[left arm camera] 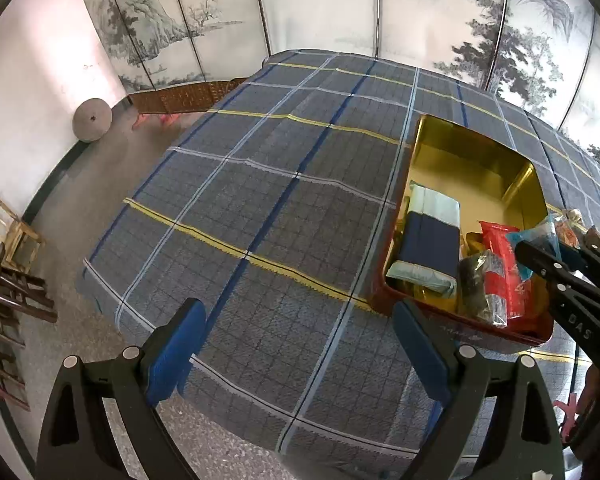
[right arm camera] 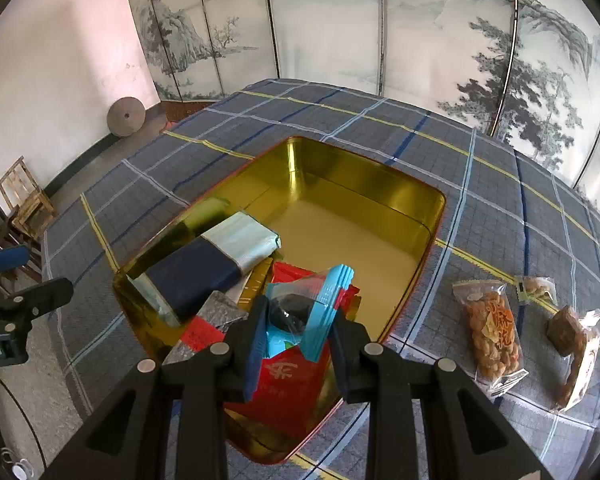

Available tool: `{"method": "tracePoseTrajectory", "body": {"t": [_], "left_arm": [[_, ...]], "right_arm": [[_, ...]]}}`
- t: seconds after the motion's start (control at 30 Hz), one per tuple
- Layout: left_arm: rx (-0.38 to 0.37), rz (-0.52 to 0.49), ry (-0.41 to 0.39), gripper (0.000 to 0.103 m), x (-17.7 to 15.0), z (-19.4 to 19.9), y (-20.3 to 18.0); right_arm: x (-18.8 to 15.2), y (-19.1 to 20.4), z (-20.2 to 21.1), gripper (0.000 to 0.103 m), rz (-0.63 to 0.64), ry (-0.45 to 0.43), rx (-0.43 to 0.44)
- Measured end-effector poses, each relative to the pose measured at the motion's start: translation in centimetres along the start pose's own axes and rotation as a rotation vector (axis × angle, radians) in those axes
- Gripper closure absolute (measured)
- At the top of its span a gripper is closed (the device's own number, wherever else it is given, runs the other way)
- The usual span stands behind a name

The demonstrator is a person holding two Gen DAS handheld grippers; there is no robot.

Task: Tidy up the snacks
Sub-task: 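Carry the teal packet into the gold tin and open the right gripper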

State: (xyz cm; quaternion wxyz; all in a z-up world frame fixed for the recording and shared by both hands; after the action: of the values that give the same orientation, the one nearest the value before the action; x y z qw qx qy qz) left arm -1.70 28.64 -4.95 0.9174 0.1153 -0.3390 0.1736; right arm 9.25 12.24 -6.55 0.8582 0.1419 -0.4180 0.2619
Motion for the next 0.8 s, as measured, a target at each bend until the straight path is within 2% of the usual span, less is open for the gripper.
{"method": "tracePoseTrajectory", "body": {"t": [0.37, 0.8], "left_arm": [[-0.003, 0.008, 0.003, 0.010, 0.1, -0.1, 0.0], [-0.007, 0.030, 0.024, 0.010, -0.5, -0.3, 0.3]], "right_arm": [[-0.9, 0.2, -1.3, 0.074, -0.008, 0.036, -0.011], [-0.6, 0.5, -1.8, 0.072, -0.020, 0.029, 0.010]]}}
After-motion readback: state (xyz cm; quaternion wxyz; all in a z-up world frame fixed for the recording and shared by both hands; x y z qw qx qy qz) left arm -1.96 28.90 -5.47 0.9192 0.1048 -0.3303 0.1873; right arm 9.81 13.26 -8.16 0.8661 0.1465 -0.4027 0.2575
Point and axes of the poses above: each gripper's, at about its wrist camera, not at the fingertips, and z roughly against the way its jaws point, y to its left, x to its top, the point moved 7 cm from there along -z, roughly the way its jaws point, and after that the axes turned 10 degrees about -y, right-handed, at the moved point
